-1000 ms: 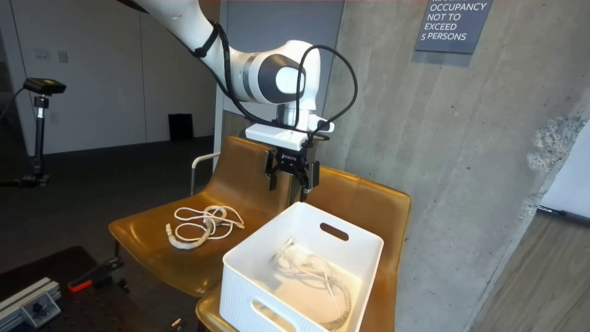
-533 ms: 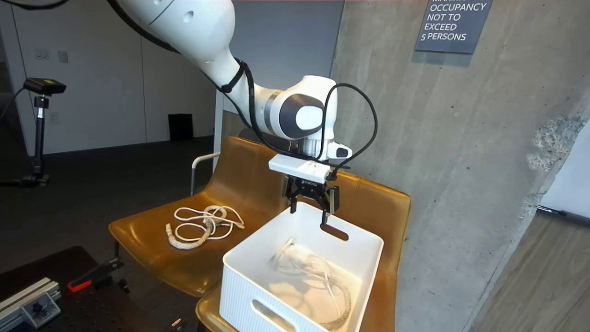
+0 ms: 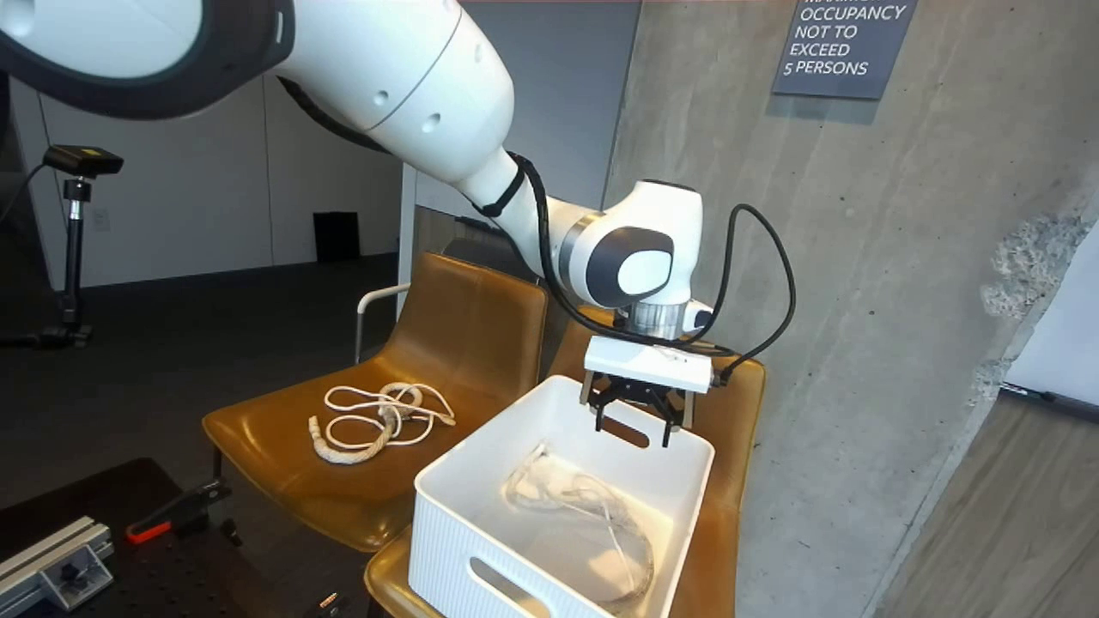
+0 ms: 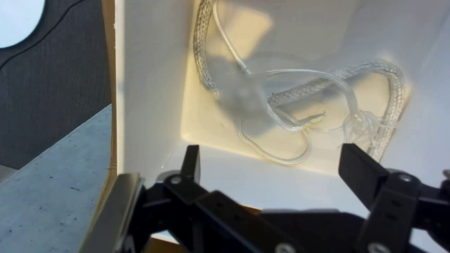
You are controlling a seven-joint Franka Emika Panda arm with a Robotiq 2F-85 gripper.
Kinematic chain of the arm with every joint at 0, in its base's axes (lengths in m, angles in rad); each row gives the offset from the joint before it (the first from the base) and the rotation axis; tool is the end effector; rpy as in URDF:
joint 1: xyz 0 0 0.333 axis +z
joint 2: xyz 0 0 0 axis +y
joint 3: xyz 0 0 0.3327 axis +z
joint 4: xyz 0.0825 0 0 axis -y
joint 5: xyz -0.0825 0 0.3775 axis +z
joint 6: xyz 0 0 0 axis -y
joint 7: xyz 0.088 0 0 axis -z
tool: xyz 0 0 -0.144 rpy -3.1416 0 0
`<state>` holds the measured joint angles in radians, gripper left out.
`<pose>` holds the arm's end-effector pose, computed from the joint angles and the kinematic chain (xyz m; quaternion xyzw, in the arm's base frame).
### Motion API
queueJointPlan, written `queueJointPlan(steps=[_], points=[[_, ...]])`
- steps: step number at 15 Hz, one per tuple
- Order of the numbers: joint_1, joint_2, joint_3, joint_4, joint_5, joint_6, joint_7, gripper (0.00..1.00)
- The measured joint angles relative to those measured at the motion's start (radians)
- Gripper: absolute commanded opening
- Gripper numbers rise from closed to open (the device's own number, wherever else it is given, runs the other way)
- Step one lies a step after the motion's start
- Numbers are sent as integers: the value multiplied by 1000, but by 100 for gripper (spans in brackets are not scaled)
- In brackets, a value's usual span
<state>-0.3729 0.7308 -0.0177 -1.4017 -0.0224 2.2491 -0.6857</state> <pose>0.6950 -0.2848 0.2617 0.9860 0.1558 0.0424 0.0427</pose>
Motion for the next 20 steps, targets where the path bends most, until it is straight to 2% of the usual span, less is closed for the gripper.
queueJointPlan(steps=[5, 9, 13, 20], points=[[-21, 90, 62, 104, 48, -75, -144, 100], [-7, 139, 71, 154, 46, -105, -207, 100], [15, 195, 60, 210, 12, -107, -261, 100], [95, 306, -8, 262, -144, -107, -297, 100]])
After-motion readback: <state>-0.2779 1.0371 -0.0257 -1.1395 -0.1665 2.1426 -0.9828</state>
